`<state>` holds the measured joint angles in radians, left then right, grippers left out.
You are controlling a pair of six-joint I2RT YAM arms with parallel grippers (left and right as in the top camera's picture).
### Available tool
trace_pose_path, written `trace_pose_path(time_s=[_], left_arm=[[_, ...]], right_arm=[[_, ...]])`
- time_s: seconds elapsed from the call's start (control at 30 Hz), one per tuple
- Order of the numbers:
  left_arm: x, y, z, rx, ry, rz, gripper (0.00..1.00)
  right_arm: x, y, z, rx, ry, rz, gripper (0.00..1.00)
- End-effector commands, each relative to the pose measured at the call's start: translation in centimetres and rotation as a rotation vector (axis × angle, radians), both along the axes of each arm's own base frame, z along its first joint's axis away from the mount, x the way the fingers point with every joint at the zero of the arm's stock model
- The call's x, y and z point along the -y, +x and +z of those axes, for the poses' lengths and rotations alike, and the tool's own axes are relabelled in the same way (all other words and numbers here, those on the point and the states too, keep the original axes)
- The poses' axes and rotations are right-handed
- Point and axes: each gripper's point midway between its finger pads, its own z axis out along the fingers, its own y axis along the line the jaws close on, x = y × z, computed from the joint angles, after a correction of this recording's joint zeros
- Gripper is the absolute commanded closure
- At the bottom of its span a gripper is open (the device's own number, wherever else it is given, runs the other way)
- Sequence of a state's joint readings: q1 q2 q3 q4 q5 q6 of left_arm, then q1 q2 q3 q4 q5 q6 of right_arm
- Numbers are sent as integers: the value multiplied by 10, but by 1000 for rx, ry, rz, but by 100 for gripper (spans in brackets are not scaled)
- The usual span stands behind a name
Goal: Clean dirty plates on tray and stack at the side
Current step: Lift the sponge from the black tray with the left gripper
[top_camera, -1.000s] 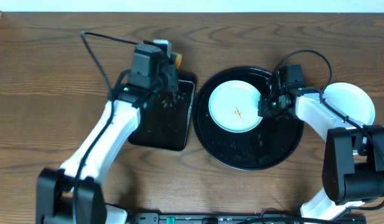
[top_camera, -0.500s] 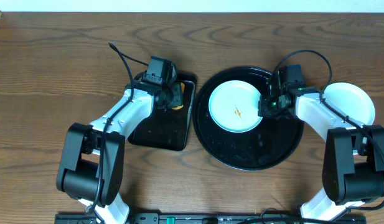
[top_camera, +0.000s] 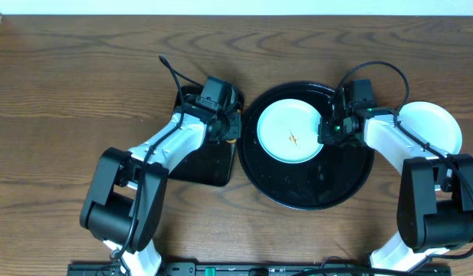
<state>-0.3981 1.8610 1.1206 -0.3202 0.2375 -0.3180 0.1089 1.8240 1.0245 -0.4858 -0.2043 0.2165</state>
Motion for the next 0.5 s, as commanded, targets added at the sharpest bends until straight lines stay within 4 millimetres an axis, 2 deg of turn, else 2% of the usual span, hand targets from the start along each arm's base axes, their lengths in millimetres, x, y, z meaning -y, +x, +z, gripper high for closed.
trace_pose_path(time_s=[0.0,0.13,0.27,0.37,0.47], left_arm=[[5,5,-1,17,-26,2,92],[11,19,6,71,-62,18,92],[13,23,10,90,-74,26,92],[12,26,16,114,-67,9,92],[5,30,30,164,-35,11,92]], right_arm=[[20,-18,-19,-66,-114,4,99],[20,-19,-19,-69,-115,5,99],[20,-20,-20,-75,-115,5,99],[20,-20,-20,-75,-115,5,99],[20,-20,-20,-75,-115,5,99]])
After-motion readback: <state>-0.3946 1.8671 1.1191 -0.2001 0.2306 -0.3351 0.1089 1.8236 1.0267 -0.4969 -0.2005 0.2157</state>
